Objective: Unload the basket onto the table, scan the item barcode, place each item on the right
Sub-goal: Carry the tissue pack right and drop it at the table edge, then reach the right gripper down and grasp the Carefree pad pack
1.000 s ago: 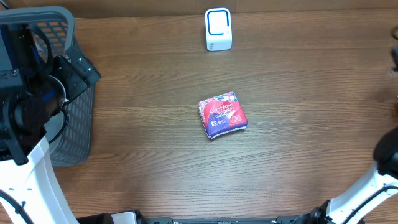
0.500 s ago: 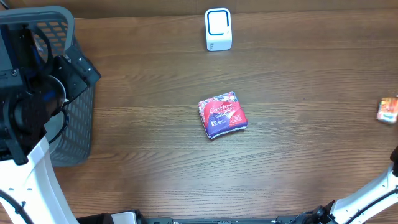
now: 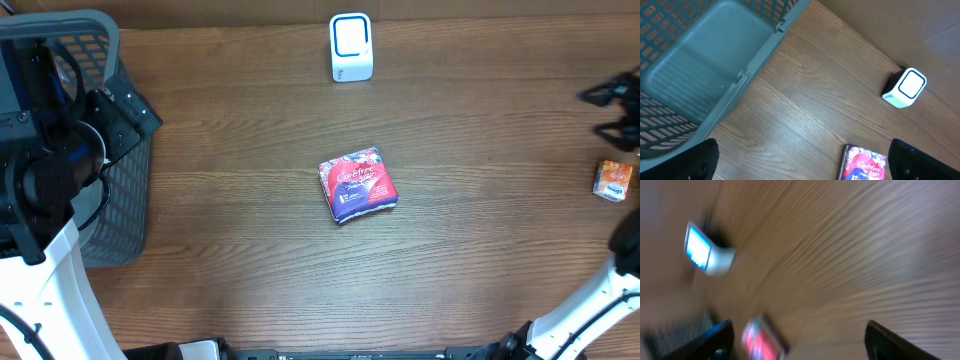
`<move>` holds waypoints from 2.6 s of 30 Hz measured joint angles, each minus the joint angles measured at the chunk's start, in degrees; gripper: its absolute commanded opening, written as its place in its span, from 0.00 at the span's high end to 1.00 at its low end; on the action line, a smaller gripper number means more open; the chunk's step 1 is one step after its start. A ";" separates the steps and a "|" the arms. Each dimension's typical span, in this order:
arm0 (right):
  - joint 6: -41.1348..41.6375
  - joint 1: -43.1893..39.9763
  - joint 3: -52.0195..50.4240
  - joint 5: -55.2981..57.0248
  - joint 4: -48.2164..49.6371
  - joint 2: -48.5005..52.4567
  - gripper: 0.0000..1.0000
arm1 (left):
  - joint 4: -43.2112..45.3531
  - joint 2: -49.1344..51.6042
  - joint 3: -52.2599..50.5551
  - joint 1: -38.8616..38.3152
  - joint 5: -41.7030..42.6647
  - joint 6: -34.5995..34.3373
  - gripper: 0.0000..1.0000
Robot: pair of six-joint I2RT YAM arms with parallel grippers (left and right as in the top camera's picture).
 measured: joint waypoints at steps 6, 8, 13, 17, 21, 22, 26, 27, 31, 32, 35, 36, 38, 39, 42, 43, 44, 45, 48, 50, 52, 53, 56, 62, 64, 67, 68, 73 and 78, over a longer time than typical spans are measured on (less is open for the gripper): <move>-12.17 16.96 -0.04 -3.85 -7.82 0.07 0.00 | 0.00 0.00 0.00 0.00 0.00 -0.02 0.00; -14.03 23.10 -0.04 -3.82 -7.89 0.09 0.00 | -0.02 0.00 0.00 0.00 -0.02 -0.02 0.00; -16.37 36.89 -0.04 -3.52 -6.47 0.15 0.00 | -0.02 0.00 0.00 0.00 0.00 -0.02 0.00; -15.10 45.68 -0.04 -0.26 -4.09 0.17 0.00 | -0.02 0.00 0.00 0.00 0.00 0.00 0.00; -6.40 55.28 -0.04 14.12 -1.05 0.20 0.00 | 0.00 0.00 0.00 0.00 -0.02 -0.02 0.00; -3.96 58.12 -0.04 18.86 -0.63 0.24 0.00 | -0.02 0.00 0.00 0.00 0.00 -0.02 0.00; 6.58 71.30 -0.04 38.56 1.79 0.50 0.00 | 0.00 0.00 0.00 0.00 0.00 -0.02 0.00; 7.98 73.50 -0.04 41.13 2.62 0.57 0.00 | -0.02 0.00 0.00 0.00 0.00 0.00 0.00; 13.33 82.93 -0.04 51.89 4.98 0.81 0.00 | -0.02 0.00 0.00 0.00 -0.02 0.00 0.00; 14.34 84.26 -0.04 53.92 5.03 0.94 0.00 | -0.02 0.00 0.00 0.00 0.00 0.00 0.00; 16.98 87.54 -0.04 60.15 5.14 2.10 0.00 | -0.02 0.00 0.00 0.00 0.00 -0.02 0.00; 17.68 88.15 -0.04 61.70 5.20 2.86 0.00 | 0.00 0.00 0.00 0.00 0.00 -0.02 0.00; 18.97 88.56 -0.04 64.04 5.16 4.92 0.00 | 0.00 0.00 0.00 0.00 0.00 -0.02 0.00; 19.74 88.56 -0.04 65.31 5.16 6.23 0.00 | -0.02 0.00 0.00 0.00 0.00 -0.02 0.00; 21.09 88.30 -0.04 68.17 5.01 10.23 0.00 | 0.00 0.00 0.00 0.00 0.00 -0.02 0.00; 21.33 88.13 -0.11 68.81 5.05 11.21 0.00 | -0.02 0.00 0.00 0.00 0.00 -0.02 0.00; 21.55 88.06 -0.22 69.31 5.09 12.00 0.00 | 0.00 0.00 0.00 0.00 0.00 -0.02 0.00; 21.68 88.02 -0.26 69.72 5.07 12.52 0.00 | -0.02 0.00 0.00 0.00 0.00 -0.02 0.00; 22.12 87.95 -0.26 70.99 5.01 12.96 0.00 | -0.02 0.00 0.00 0.00 0.00 -0.02 0.00; 22.25 87.84 -0.26 71.52 5.01 12.96 0.00 | -0.02 0.00 0.00 0.00 0.00 -0.02 0.00; 22.36 87.62 -0.26 71.73 4.96 12.96 0.05 | -0.02 0.00 0.00 0.00 0.00 -0.02 0.00; 22.40 87.38 -0.26 71.87 4.98 12.96 0.11 | 0.00 0.00 0.00 0.00 0.00 0.00 0.00; 22.69 86.73 -0.26 72.15 4.94 12.96 0.30 | -0.02 0.00 0.00 0.00 0.00 0.00 0.00; 23.65 85.42 -0.26 72.72 4.52 12.96 0.38 | -0.02 0.00 0.00 0.00 0.00 0.00 0.00; 23.67 85.33 -0.26 72.72 4.55 12.96 0.38 | -0.02 0.00 0.00 0.00 0.00 -0.02 0.00; 23.80 85.33 -0.26 72.74 5.03 12.96 0.38 | 0.00 0.00 0.00 0.00 -0.02 -0.02 0.00; 23.82 85.33 -0.37 72.78 5.51 12.96 0.39 | -0.02 0.00 0.00 0.00 0.00 -0.02 0.00; 24.13 85.42 -2.75 74.44 7.98 12.96 0.61 | 0.00 0.00 0.00 0.00 0.00 -0.02 0.00; 24.06 85.55 -3.67 76.08 8.07 12.85 0.86 | -0.02 0.00 0.00 0.00 0.00 0.00 0.00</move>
